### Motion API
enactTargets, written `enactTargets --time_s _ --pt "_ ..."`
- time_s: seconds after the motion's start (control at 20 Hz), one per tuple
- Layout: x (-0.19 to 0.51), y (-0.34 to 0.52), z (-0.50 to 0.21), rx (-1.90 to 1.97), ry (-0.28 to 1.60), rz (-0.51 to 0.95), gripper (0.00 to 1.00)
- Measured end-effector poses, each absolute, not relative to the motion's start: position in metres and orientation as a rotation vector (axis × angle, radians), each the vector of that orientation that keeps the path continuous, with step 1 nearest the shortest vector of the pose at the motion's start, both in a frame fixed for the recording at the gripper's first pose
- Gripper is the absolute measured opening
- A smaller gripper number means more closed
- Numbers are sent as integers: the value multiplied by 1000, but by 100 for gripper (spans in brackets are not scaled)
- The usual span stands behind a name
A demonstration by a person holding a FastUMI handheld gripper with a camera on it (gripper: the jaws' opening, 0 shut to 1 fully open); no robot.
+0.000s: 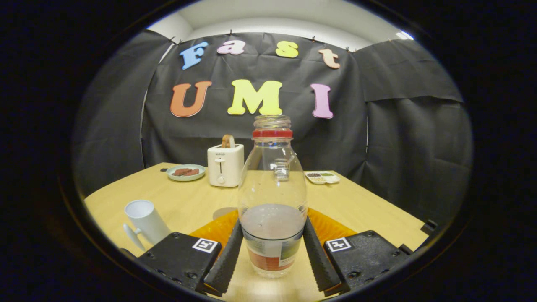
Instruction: Take the bottle from table, then pour the juice into the cup, finally place the bottle on the coaster
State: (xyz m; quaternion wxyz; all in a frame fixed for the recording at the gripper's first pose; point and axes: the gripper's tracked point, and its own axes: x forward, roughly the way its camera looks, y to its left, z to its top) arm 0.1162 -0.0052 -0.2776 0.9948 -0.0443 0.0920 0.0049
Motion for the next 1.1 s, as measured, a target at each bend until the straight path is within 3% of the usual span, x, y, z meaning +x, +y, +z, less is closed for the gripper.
enactTargets --time_s 1.1 --pt "124 70 -238 -701 103 78 79"
